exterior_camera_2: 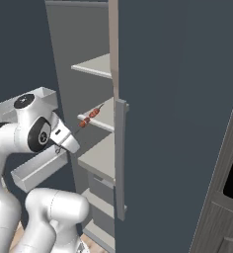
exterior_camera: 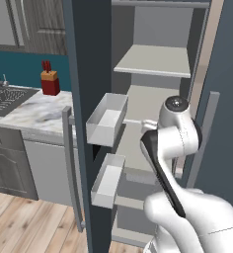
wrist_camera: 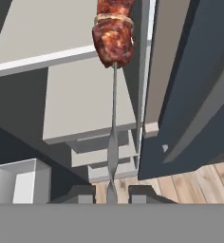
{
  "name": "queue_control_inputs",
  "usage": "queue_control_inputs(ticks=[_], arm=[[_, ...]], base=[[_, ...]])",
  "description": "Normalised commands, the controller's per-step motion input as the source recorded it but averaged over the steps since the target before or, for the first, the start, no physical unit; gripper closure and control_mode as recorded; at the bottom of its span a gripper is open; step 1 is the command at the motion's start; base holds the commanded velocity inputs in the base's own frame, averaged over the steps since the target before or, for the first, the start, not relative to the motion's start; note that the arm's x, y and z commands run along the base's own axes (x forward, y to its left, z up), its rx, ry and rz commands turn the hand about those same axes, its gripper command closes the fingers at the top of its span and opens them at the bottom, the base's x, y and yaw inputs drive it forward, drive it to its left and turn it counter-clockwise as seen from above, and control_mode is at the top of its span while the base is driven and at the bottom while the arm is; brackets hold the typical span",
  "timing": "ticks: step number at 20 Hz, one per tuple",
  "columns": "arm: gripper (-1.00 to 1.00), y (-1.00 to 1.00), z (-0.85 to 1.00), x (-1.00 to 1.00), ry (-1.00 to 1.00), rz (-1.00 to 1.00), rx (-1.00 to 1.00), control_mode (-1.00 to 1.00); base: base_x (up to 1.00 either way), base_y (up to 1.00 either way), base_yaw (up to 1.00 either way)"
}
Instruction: Store the kebab skewer in the freezer for long-term storage. Close the freezer door after placing the cooked food.
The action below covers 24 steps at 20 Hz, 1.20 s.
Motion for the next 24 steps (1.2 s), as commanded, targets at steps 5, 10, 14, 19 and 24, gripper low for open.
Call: queue_control_inputs(ticks=[5,10,14,19,24], arm=[[1.0,0.0,-0.03,0.48,0.0,0.0,0.0,-1.0],[1.0,-0.02,-0.01,0.54,0.0,0.0,0.0,-1.0],[1.0,-0.04,0.0,0.53,0.0,0.0,0.0,-1.0],[1.0,-0.03,-0.02,0.52,0.0,0.0,0.0,-1.0],[1.0,-0.13,-0.21,0.56,0.0,0.0,-0.05,-1.0]], base=[[0.0,0.0,0.0],[0.0,0.0,0.0],[0.0,0.0,0.0],[0.0,0.0,0.0],[0.0,0.0,0.0]])
